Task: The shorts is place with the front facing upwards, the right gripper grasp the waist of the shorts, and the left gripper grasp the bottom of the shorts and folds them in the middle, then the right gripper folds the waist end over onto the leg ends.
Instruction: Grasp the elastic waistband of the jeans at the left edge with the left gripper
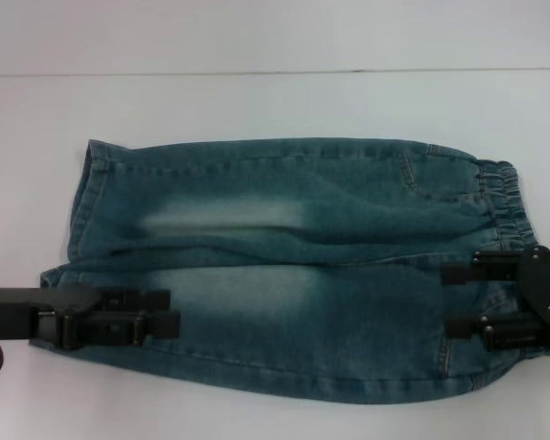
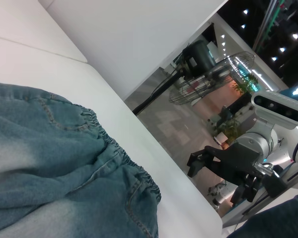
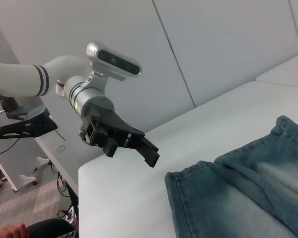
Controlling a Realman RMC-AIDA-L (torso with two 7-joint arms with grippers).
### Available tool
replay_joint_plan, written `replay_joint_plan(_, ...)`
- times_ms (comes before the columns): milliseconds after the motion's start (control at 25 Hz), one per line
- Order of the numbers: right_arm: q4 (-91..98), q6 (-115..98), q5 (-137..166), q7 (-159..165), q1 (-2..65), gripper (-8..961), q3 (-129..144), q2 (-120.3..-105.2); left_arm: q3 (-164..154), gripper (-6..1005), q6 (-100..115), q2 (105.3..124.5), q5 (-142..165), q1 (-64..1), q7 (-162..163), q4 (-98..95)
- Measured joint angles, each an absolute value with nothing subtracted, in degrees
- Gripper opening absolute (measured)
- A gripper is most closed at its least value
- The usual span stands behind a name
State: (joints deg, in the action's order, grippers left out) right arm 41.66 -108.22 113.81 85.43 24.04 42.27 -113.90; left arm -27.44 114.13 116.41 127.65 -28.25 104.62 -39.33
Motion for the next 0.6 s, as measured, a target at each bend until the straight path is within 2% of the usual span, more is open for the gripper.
replay_joint_plan(240, 41.7, -108.0, 113.6, 85.4, 24.2, 792, 42.3, -113.9, -27.3, 792, 114.3, 115.8, 128.9, -27.9, 107.1, -41.4)
replay_joint_plan(600, 41.7, -107.7, 113.6, 84.8, 24.4, 794, 41.5, -114.02, -20.2, 792, 111.3, 113.53, 140.4, -28.5, 109.7, -45.9)
